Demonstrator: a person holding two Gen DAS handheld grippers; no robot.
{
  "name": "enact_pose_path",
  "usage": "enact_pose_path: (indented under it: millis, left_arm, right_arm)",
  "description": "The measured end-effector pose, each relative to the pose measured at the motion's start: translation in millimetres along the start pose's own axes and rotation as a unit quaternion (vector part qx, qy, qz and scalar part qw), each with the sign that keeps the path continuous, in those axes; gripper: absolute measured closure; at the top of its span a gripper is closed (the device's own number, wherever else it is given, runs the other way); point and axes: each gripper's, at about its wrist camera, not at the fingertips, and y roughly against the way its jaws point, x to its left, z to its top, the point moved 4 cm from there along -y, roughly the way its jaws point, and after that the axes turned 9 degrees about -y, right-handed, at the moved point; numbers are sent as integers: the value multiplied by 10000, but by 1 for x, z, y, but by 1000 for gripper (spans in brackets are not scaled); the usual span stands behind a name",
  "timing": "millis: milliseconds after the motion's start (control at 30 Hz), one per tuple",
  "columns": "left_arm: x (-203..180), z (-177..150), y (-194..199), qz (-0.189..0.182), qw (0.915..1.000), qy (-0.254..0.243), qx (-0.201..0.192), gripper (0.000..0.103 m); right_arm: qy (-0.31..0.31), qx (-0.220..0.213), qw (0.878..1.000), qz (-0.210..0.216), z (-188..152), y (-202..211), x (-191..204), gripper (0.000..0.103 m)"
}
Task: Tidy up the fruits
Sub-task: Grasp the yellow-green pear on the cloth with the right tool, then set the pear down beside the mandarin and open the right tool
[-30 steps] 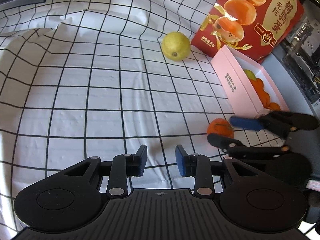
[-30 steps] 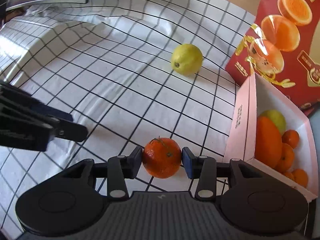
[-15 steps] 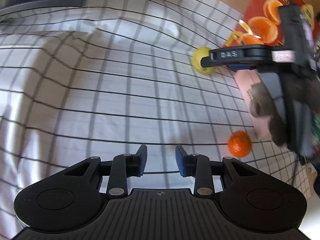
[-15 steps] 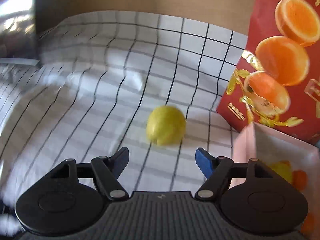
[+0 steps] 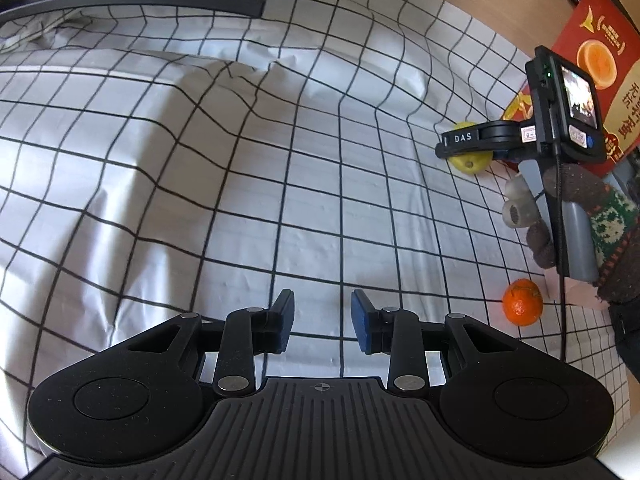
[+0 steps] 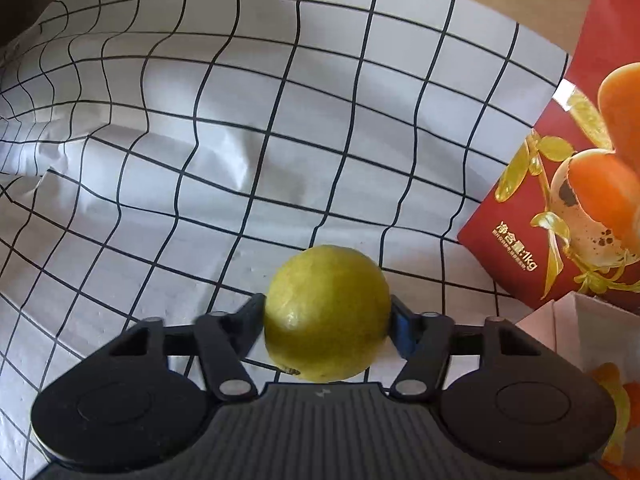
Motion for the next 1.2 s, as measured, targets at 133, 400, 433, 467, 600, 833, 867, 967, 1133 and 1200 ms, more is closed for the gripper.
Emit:
enact_pose_path:
  millis: [133, 400, 433, 467, 600, 833, 867, 967, 1133, 1200]
  left_arm:
    - [-9, 1, -5, -132, 9998, -128, 8, 68]
    - [-21, 3, -8, -210, 9991, -341, -128, 68]
    - [-18, 4, -6, -174, 9993, -263, -182, 68]
    - [-14, 4, -4, -134, 9995, -138, -240, 68]
    - [-5, 5, 2, -90, 9994, 85, -314, 68]
    - [-11, -4, 6, -161, 9995, 5, -286, 68]
    - [-13, -5, 6, -177, 9995, -1, -274, 68]
    - [-16, -9, 7, -217, 9995, -33, -238, 68]
    - [-20, -10, 8, -256, 9994, -81, -230, 68]
    - [-23, -9, 8, -272, 9993, -97, -240, 68]
  right_arm:
    - [99, 103, 9999, 42, -5, 3, 0, 44]
    - [196, 77, 9949, 984, -42, 72, 16, 44]
    - [279, 66, 9935, 1099, -50, 83, 20, 44]
    - [380, 62, 9920, 1200, -57, 93, 24, 44]
    - [865, 18, 9871, 1344, -89, 121, 43, 44]
    - [928, 232, 9875, 1256, -129, 117, 62, 43]
    - [908, 238, 9877, 1248, -132, 115, 64, 43]
    - [945, 82, 9886, 1168, -136, 116, 67, 43]
    - [912, -38, 9880, 1248, -140, 121, 61, 39]
    - [979, -232, 9874, 1219, -141, 131, 57, 32]
